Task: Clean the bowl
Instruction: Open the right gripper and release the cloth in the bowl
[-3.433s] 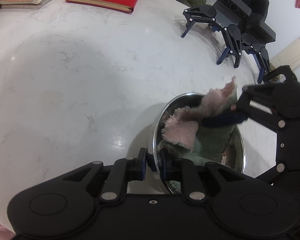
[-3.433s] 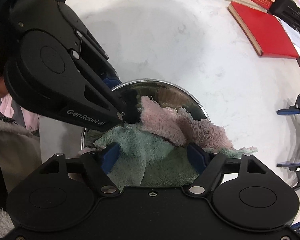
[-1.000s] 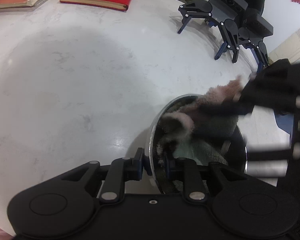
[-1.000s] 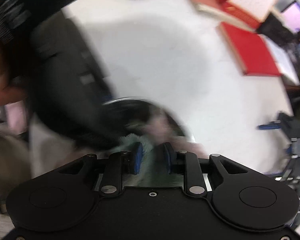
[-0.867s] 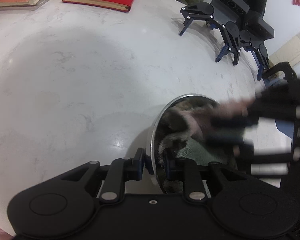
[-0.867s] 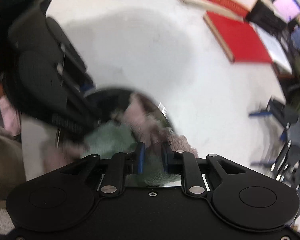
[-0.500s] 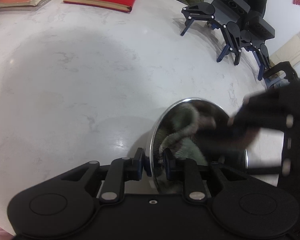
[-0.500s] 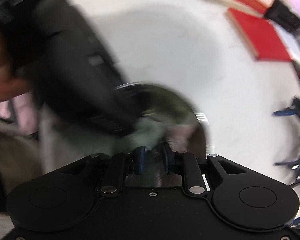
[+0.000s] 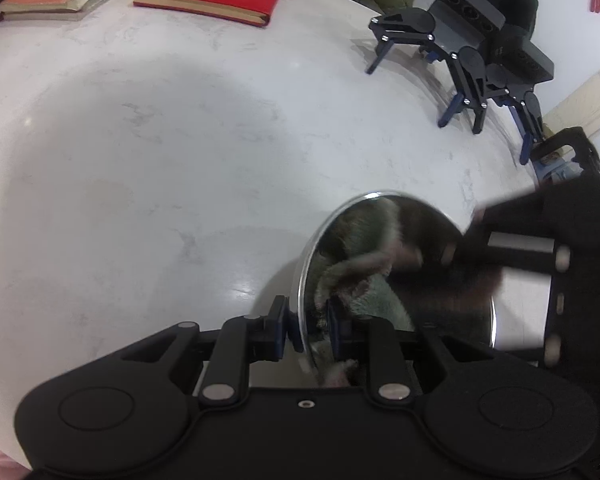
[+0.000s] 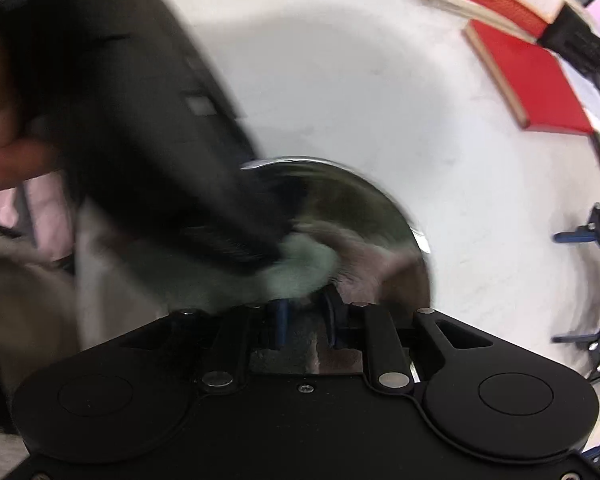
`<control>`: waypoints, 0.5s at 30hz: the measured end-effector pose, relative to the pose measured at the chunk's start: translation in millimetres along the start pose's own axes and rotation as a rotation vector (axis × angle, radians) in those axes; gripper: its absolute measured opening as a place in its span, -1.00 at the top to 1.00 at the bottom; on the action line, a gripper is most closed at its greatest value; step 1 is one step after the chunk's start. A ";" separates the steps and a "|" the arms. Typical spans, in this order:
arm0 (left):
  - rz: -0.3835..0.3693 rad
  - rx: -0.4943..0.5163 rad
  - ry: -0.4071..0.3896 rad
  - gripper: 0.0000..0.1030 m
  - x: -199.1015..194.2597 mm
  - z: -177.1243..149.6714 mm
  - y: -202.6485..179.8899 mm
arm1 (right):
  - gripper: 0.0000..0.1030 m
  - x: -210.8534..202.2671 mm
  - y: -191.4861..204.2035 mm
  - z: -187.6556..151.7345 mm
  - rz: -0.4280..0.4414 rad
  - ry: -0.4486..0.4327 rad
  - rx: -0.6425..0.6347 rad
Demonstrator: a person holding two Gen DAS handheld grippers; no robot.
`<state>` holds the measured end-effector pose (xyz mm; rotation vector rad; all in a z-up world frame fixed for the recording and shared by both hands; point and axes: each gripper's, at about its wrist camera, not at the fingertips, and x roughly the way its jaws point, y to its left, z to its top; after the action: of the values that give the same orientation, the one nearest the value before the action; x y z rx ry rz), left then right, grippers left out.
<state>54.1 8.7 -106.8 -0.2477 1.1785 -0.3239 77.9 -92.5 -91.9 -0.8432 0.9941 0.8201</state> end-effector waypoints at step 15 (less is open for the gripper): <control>-0.023 0.011 -0.037 0.32 -20.9 4.3 -2.1 | -0.38 -64.3 -30.3 -66.8 0.065 -0.254 0.584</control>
<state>50.6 14.6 -86.5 -0.2566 1.1373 -0.3447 59.5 -176.7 -46.1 -0.2014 0.9644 0.6217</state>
